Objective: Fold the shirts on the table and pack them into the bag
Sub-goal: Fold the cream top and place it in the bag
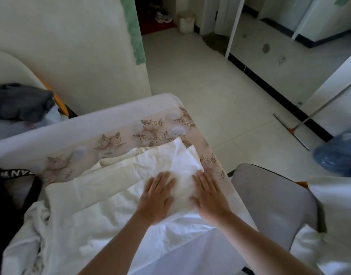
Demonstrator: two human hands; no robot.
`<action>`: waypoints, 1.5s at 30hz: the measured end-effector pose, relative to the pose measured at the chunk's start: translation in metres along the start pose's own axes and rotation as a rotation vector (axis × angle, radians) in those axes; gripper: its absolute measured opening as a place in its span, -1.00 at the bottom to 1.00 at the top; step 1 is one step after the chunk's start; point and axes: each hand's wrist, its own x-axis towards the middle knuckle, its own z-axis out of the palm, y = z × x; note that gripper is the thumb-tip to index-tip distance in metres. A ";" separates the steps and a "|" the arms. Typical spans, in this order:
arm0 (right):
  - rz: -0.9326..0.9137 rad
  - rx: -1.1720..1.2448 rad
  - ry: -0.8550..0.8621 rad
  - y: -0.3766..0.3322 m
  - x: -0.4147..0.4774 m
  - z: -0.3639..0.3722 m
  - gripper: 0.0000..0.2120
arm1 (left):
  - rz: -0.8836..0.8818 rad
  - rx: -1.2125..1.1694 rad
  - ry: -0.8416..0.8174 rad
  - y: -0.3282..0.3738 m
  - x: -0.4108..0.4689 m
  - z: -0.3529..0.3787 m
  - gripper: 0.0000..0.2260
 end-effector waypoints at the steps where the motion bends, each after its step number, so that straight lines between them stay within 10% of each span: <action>1: 0.033 -0.004 -0.019 0.004 -0.005 0.005 -0.36 | -0.013 0.037 -0.073 -0.007 -0.007 0.002 -0.48; 7: 0.072 0.025 -0.029 0.016 -0.019 0.006 -0.35 | -0.088 -0.002 -0.162 0.015 0.039 -0.038 -0.60; 14: 0.222 0.169 0.187 0.020 -0.007 -0.004 -0.34 | 0.383 0.290 -0.175 0.057 0.132 -0.050 -0.39; 23: 0.264 0.367 0.080 0.017 -0.005 -0.020 -0.45 | 0.575 0.534 -0.188 0.034 0.146 -0.065 -0.67; 26: 0.376 0.506 -0.079 0.004 0.000 -0.043 -0.36 | 0.520 0.505 -0.071 0.021 0.126 -0.092 -0.74; 29: 0.338 0.407 -0.150 -0.016 0.007 -0.074 -0.86 | 0.444 0.478 0.054 0.002 0.095 -0.114 -0.73; 33: 0.210 0.500 -0.267 -0.064 0.015 -0.108 -0.88 | 0.302 0.433 0.131 -0.037 0.048 -0.133 -0.70; 38: 0.060 0.945 -0.754 -0.130 0.002 -0.116 -0.76 | -0.099 0.450 -0.178 -0.071 -0.031 -0.127 -0.60; 45: -0.022 0.429 -0.232 -0.134 0.011 -0.055 -0.74 | -0.269 0.129 -0.042 -0.068 -0.086 -0.079 -0.58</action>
